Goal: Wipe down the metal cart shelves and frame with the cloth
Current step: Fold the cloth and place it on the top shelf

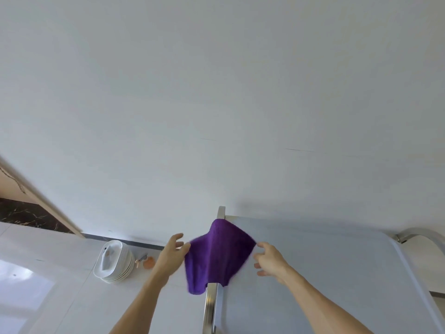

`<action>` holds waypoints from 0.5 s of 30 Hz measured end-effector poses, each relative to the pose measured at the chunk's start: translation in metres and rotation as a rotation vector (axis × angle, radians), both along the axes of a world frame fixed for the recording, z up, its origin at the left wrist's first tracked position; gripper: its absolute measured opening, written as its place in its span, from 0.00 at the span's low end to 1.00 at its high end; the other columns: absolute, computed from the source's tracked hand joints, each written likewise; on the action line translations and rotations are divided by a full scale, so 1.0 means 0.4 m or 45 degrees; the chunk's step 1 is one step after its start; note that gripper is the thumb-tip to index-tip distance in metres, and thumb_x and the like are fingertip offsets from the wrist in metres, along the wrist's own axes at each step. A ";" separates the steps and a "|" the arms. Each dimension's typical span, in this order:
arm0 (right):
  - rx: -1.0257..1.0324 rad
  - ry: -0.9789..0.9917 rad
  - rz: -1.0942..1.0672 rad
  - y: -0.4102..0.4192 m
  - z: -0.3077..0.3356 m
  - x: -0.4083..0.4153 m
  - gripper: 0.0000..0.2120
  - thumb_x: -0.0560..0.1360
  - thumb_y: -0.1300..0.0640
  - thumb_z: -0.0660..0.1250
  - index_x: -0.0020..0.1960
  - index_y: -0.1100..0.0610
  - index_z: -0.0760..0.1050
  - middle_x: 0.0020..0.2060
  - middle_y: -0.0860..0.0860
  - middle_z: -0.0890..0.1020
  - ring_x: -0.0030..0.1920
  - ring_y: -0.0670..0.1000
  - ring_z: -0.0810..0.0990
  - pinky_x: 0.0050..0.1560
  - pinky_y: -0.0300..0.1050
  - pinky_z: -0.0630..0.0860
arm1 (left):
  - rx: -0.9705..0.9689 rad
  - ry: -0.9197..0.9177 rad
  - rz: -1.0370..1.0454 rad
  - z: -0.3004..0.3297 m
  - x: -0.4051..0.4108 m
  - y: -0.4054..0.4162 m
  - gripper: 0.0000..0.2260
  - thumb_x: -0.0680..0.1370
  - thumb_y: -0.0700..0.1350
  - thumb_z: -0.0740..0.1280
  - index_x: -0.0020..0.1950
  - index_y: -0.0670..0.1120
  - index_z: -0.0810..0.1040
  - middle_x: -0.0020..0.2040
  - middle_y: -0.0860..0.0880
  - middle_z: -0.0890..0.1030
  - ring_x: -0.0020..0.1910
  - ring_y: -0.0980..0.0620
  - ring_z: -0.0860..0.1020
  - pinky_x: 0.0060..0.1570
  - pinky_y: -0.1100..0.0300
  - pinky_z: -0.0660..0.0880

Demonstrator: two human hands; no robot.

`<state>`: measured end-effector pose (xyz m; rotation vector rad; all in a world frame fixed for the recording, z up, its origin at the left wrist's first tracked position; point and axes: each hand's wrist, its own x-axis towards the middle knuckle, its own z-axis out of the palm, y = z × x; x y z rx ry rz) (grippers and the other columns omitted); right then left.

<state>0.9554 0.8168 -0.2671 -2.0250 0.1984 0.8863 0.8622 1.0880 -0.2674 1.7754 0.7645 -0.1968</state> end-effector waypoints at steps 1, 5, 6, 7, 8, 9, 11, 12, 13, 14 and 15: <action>0.011 0.011 0.021 0.008 -0.005 -0.013 0.23 0.81 0.61 0.59 0.75 0.55 0.63 0.55 0.52 0.78 0.52 0.53 0.82 0.48 0.46 0.83 | 0.005 -0.019 -0.001 -0.004 -0.004 -0.013 0.17 0.82 0.47 0.64 0.70 0.49 0.70 0.62 0.47 0.78 0.55 0.49 0.77 0.60 0.52 0.74; 0.169 0.076 0.087 0.059 -0.003 -0.060 0.22 0.82 0.61 0.55 0.75 0.53 0.65 0.63 0.52 0.76 0.56 0.50 0.80 0.51 0.43 0.82 | -0.142 -0.024 -0.119 -0.008 -0.021 -0.075 0.13 0.84 0.49 0.60 0.67 0.51 0.73 0.60 0.50 0.78 0.57 0.49 0.77 0.57 0.50 0.77; 0.219 0.103 0.091 0.074 0.003 -0.074 0.22 0.82 0.62 0.54 0.75 0.52 0.66 0.63 0.51 0.76 0.57 0.49 0.80 0.51 0.42 0.81 | -0.194 -0.014 -0.147 -0.006 -0.025 -0.092 0.12 0.84 0.50 0.58 0.67 0.52 0.73 0.60 0.51 0.78 0.58 0.49 0.78 0.58 0.49 0.77; 0.269 0.133 0.100 0.087 0.009 -0.090 0.22 0.82 0.63 0.53 0.73 0.51 0.68 0.61 0.49 0.78 0.57 0.49 0.81 0.51 0.41 0.81 | -0.253 -0.016 -0.164 -0.004 -0.028 -0.108 0.12 0.85 0.50 0.57 0.66 0.54 0.73 0.59 0.52 0.79 0.58 0.49 0.78 0.59 0.48 0.77; 0.316 0.159 0.123 0.099 0.015 -0.105 0.21 0.81 0.64 0.53 0.70 0.50 0.72 0.59 0.48 0.81 0.56 0.50 0.82 0.50 0.40 0.80 | -0.316 -0.032 -0.177 -0.002 -0.029 -0.122 0.11 0.85 0.51 0.56 0.64 0.55 0.74 0.59 0.52 0.81 0.58 0.49 0.80 0.60 0.48 0.77; 0.353 0.179 0.148 0.108 0.017 -0.120 0.22 0.80 0.65 0.53 0.67 0.48 0.75 0.57 0.47 0.83 0.57 0.51 0.83 0.51 0.40 0.79 | -0.362 -0.055 -0.184 0.001 -0.030 -0.135 0.12 0.85 0.50 0.55 0.62 0.55 0.76 0.57 0.51 0.83 0.57 0.48 0.81 0.61 0.47 0.77; 0.394 0.198 0.177 0.119 0.022 -0.148 0.23 0.79 0.65 0.54 0.64 0.45 0.77 0.57 0.46 0.84 0.59 0.52 0.82 0.55 0.43 0.76 | -0.399 -0.081 -0.172 0.006 -0.030 -0.152 0.14 0.85 0.50 0.54 0.58 0.55 0.80 0.55 0.48 0.84 0.55 0.47 0.82 0.60 0.48 0.78; 0.407 0.204 0.181 0.122 0.025 -0.162 0.23 0.79 0.64 0.54 0.64 0.43 0.77 0.58 0.45 0.84 0.60 0.52 0.81 0.58 0.44 0.75 | -0.410 -0.084 -0.154 0.008 -0.031 -0.156 0.14 0.85 0.51 0.54 0.57 0.55 0.80 0.55 0.47 0.84 0.55 0.46 0.82 0.60 0.48 0.77; 0.421 0.210 0.178 0.124 0.024 -0.173 0.23 0.80 0.64 0.55 0.63 0.42 0.77 0.58 0.45 0.84 0.59 0.51 0.81 0.59 0.45 0.75 | -0.418 -0.083 -0.137 0.009 -0.032 -0.158 0.14 0.85 0.52 0.55 0.58 0.54 0.80 0.55 0.47 0.84 0.55 0.46 0.82 0.62 0.48 0.76; 0.428 0.217 0.172 0.125 0.024 -0.183 0.23 0.80 0.63 0.54 0.63 0.41 0.77 0.58 0.43 0.84 0.60 0.50 0.81 0.60 0.46 0.75 | -0.421 -0.079 -0.129 0.008 -0.033 -0.160 0.15 0.85 0.54 0.55 0.59 0.54 0.80 0.55 0.48 0.84 0.56 0.47 0.82 0.63 0.47 0.75; 0.434 0.221 0.164 0.126 0.025 -0.192 0.22 0.81 0.63 0.54 0.63 0.40 0.77 0.58 0.41 0.83 0.61 0.49 0.81 0.61 0.46 0.75 | -0.422 -0.080 -0.130 0.009 -0.034 -0.161 0.15 0.85 0.55 0.55 0.60 0.55 0.80 0.55 0.49 0.84 0.57 0.47 0.81 0.63 0.47 0.75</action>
